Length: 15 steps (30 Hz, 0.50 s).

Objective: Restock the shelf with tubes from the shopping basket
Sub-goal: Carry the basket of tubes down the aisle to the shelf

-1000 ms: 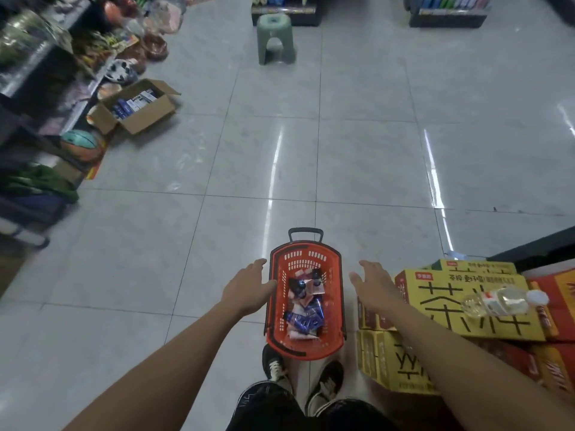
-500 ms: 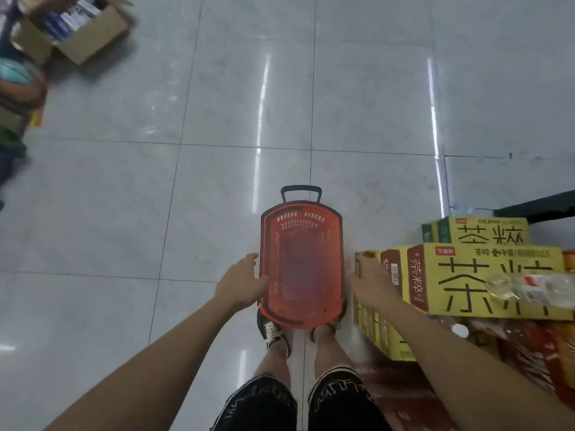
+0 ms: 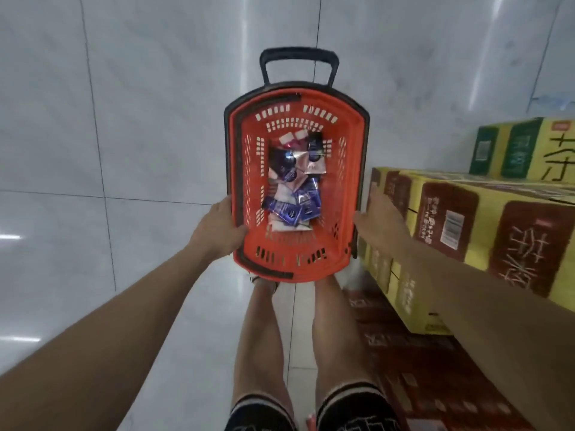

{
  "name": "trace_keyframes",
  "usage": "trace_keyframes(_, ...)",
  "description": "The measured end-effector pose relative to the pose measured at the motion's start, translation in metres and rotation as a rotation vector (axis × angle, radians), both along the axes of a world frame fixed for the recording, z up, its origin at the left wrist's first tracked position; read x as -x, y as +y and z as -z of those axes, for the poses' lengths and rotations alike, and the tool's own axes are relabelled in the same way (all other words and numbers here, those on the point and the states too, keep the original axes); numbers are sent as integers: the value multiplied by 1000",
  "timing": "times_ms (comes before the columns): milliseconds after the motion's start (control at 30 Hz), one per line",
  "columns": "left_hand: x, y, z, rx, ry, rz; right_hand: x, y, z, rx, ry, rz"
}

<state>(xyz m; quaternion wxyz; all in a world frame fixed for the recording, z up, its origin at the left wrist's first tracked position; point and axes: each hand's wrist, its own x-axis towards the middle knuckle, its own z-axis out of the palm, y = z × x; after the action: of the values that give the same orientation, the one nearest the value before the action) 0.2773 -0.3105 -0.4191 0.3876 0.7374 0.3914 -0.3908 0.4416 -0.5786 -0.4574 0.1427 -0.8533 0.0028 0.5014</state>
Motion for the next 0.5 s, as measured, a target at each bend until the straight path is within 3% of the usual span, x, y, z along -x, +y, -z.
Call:
trace_keyframes(100,20,8,77,-8,-20,-61,-7,5,41,-32,-32,64)
trace_keyframes(333,-10,13,121,-30,-97,-367,-18,22,102,-60,16,480)
trace_keyframes(500,-10,27,130,17,-63,-392,-27,24,103,-49,135,524)
